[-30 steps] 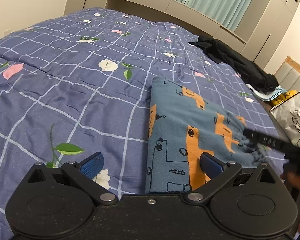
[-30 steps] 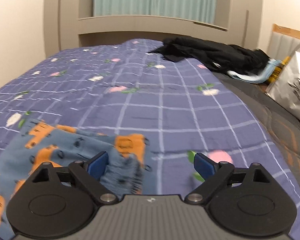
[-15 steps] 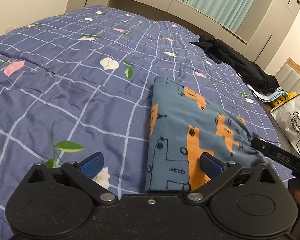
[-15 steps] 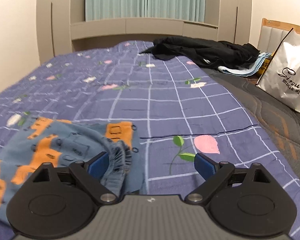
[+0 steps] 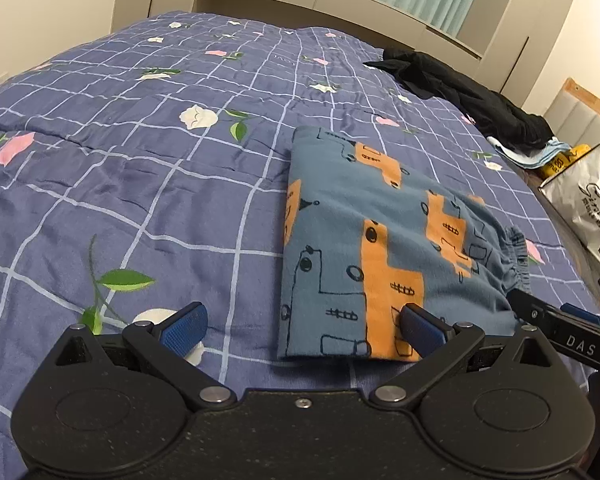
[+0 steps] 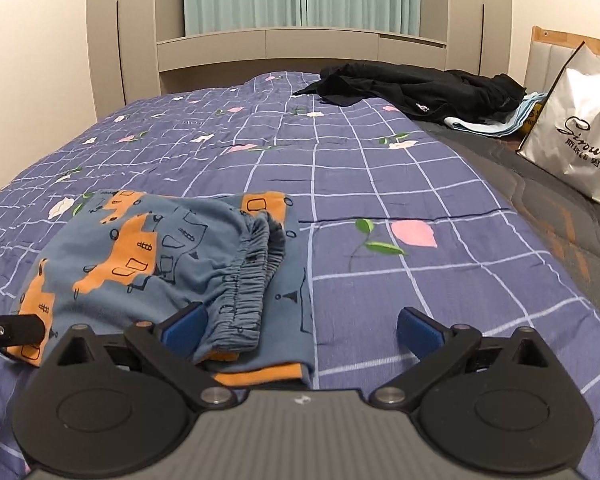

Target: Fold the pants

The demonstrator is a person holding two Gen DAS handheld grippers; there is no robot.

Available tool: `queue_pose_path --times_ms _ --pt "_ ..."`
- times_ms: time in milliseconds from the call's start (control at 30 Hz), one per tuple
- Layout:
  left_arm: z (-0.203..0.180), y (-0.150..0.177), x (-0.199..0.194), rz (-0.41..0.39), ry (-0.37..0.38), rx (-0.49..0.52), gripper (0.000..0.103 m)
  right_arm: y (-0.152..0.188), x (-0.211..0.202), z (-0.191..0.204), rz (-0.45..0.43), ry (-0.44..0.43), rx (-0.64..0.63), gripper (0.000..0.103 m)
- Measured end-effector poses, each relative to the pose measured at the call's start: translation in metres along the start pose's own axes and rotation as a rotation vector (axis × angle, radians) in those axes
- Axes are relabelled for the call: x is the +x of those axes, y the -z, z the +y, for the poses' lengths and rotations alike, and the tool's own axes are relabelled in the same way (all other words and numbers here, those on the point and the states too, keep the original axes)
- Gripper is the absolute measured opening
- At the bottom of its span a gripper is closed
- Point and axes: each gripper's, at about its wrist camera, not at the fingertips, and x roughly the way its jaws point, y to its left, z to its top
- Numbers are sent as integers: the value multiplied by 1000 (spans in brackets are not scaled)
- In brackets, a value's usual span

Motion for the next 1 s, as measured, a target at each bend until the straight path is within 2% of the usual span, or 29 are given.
queue_pose_path --times_ms 300,600,800,1000 --pt "-2 3 -4 8 -4 19 102 7 -2 -2 -16 7 1 103" --pt "-1 3 -7 11 -4 20 102 11 -6 4 -44 53 -43 103" --pt "1 -3 -13 -1 2 -27 102 8 -7 -6 -33 1 7 103" --pt "0 -11 -13 -18 -6 -31 102 9 -10 -12 -32 -32 39 103"
